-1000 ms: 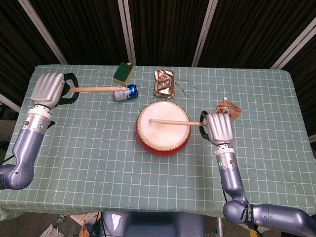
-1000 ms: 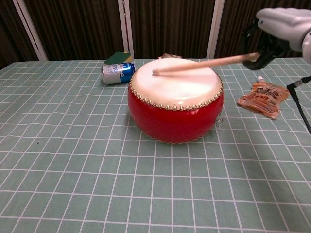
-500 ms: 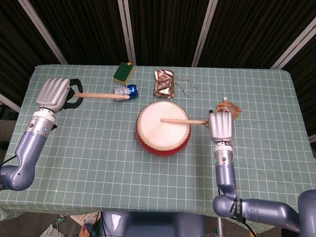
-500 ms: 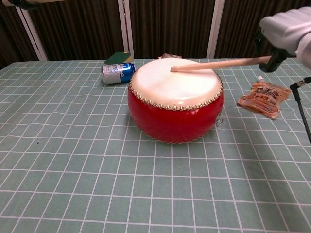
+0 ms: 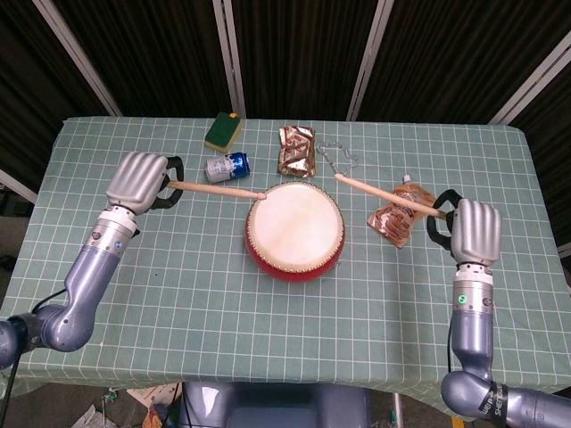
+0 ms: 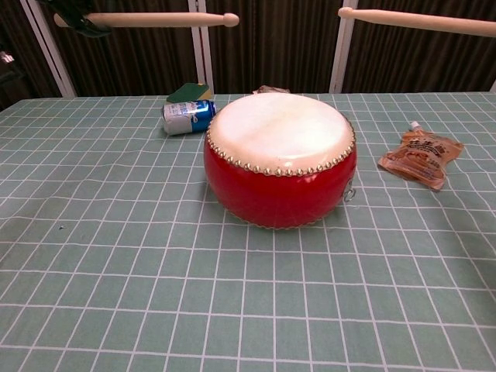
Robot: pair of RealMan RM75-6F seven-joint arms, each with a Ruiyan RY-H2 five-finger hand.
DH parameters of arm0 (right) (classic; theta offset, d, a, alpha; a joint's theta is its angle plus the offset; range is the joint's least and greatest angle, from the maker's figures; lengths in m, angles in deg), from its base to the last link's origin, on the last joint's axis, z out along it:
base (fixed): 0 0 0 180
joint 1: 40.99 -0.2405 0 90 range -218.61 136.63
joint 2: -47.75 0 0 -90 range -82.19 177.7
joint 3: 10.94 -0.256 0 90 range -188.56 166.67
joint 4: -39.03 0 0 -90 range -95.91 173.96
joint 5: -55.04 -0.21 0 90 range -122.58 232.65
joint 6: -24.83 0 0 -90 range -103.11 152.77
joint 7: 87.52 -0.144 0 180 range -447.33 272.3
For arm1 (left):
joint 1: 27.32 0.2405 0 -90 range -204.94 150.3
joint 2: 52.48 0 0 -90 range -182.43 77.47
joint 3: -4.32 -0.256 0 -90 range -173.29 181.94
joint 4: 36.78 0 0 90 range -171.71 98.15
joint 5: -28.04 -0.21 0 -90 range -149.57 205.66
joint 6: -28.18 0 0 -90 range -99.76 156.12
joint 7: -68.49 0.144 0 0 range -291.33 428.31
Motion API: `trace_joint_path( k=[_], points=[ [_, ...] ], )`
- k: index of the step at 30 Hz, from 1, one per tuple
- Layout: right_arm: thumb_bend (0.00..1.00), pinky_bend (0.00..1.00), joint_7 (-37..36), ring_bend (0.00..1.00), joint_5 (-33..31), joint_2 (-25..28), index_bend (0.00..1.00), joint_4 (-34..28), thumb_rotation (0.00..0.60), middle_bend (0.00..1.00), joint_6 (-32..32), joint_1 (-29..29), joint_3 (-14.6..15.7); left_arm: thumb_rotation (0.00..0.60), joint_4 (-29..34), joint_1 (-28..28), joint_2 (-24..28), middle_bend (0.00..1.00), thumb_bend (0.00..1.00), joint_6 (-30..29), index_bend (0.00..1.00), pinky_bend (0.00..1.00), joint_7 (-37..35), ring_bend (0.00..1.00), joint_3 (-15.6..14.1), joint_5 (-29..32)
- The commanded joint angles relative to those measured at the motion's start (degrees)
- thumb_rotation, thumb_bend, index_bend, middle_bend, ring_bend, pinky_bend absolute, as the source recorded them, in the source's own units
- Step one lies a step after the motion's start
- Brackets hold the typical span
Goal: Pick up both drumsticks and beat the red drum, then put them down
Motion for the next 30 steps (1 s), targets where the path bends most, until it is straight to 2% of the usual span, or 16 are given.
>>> trace_joint_path(
  k=[1,10,14,21,24,26,29,30],
  points=[
    [0.69,1.00,-5.0,1.00,1.1,2.6,0.97,1.4,0.600,1.00,-3.3,2.5,0.7,0.600,-0.8,-2.8,-3.3,1.00,0.51,-1.4,0.78,1.00,3.9,1.00,-0.2,3.4],
    [0.69,1.00,-10.1,1.00,2.2,4.9,0.97,2.6,0.600,1.00,-6.4,3.9,0.7,0.600,-4.0,-8.1,-11.2,1.00,0.51,-5.6,0.78,1.00,9.8,1.00,1.2,8.5],
    [0.69,1.00,-10.8,1.00,2.2,5.1,0.97,2.8,0.600,1.00,-7.4,4.0,1.0,0.600,-6.6,-8.7,-16.5,1.00,0.51,-11.1,0.78,1.00,5.5,1.00,3.8,3.9],
    [0.69,1.00,-11.4,1.00,1.4,4.9,0.97,3.9,0.600,1.00,-8.1,4.0,0.8,0.600,-14.3,-9.9,-23.4,1.00,0.51,-11.3,0.77,1.00,0.9,1.00,4.1,-1.2],
    [0.69,1.00,-11.4,1.00,0.6,4.5,0.97,4.9,0.600,1.00,-8.8,3.6,0.7,0.600,-18.2,-10.5,-26.3,1.00,0.51,-9.8,0.77,1.00,0.9,1.00,3.1,-1.2],
    [0.69,1.00,-11.4,1.00,-0.1,4.3,0.97,5.7,0.600,1.00,-9.3,3.4,0.6,0.600,-21.8,-11.3,-28.1,1.00,0.51,-7.8,0.78,1.00,3.2,1.00,1.3,-0.5],
    [0.69,1.00,-11.6,1.00,-0.7,4.1,0.97,6.4,0.600,1.00,-9.8,3.3,0.5,0.600,-27.2,-13.1,-30.1,1.00,0.51,-3.9,0.78,1.00,12.9,1.00,-2.4,3.6],
    [0.69,1.00,-11.6,1.00,-0.7,4.0,0.97,6.5,0.600,1.00,-9.8,3.3,0.5,0.600,-28.5,-14.1,-30.4,1.00,0.51,-1.7,0.78,1.00,19.0,1.00,-3.8,7.9]
  ],
)
